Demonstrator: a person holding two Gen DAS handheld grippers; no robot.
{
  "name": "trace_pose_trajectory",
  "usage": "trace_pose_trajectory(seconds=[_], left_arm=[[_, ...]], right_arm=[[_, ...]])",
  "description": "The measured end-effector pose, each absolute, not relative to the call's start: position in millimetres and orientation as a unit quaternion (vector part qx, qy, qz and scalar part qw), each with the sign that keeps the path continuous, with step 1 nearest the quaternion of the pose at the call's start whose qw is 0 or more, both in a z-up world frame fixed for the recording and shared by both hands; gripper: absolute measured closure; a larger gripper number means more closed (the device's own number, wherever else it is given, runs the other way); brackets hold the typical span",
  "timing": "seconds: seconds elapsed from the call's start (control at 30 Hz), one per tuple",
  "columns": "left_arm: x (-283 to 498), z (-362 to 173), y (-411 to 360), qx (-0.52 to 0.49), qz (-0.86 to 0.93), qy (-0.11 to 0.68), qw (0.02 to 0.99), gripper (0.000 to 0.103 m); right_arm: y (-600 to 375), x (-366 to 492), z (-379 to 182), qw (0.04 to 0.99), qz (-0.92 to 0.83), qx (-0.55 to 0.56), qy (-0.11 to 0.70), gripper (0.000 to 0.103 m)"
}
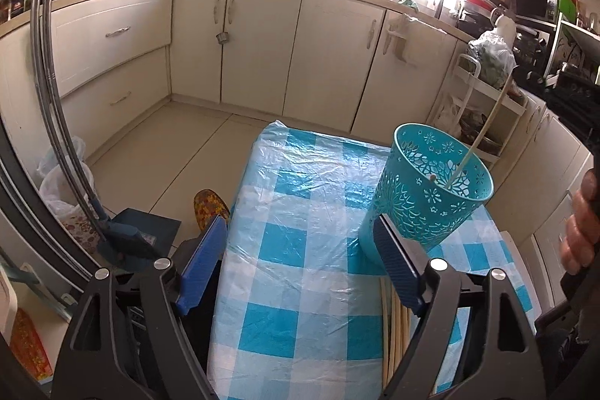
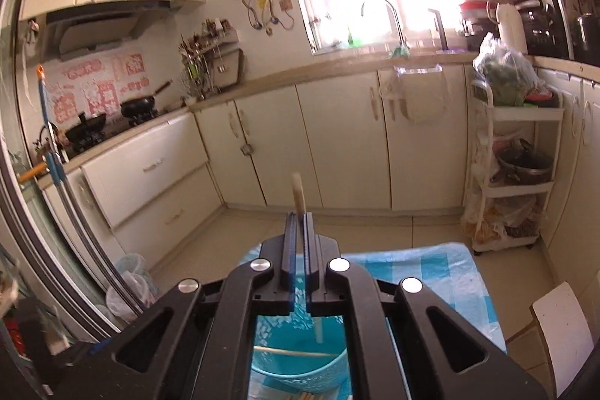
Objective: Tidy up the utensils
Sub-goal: 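Carry the chopstick over the basket and open the right gripper, then lower the left gripper onto another chopstick and close on it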
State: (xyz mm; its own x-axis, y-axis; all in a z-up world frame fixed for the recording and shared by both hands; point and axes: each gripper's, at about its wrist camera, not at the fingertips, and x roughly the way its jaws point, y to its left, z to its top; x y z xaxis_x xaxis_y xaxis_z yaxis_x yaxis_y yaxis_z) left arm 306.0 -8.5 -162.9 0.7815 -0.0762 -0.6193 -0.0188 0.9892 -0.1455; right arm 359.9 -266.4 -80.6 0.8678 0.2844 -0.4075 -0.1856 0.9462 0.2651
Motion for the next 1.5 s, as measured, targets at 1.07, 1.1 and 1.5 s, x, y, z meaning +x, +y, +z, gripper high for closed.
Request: trace_pose_trajectory(seconds=[1.07,1.1,1.5], left_arm=[[297.7,-207.4,-33.6,-0.018,-0.025,0.401,0.915,0.013],[299.0,-216.8,-35.4,-0.017,-0.028,0.415,0.909,0.013],[317.3,-263.7,-80.2,0.027,-0.056,0.462,0.885,0.013]], right_arm=[[-269.3,297.9,-228.0,0.894,0.085,0.132,0.42,0.081],[-268.9,297.8,-236.3,0.89,0.081,0.132,0.429,0.082],[-257.0,309.9,-271.8,0.878,0.065,0.101,0.464,0.084]])
